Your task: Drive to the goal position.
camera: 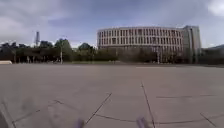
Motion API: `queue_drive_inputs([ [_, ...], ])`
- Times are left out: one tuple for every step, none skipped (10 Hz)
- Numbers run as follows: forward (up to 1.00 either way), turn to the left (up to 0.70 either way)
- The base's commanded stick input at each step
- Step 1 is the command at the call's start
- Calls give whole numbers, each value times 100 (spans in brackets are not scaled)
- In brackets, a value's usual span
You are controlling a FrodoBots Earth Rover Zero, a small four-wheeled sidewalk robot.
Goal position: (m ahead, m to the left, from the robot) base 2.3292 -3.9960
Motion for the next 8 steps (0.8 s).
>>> queue_drive_inputs([
  [0, -45],
  [0, -45],
  [0, -45],
  [0, -45],
  [0, -45],
  [0, -45],
  [0, -45],
  [0, -45],
])
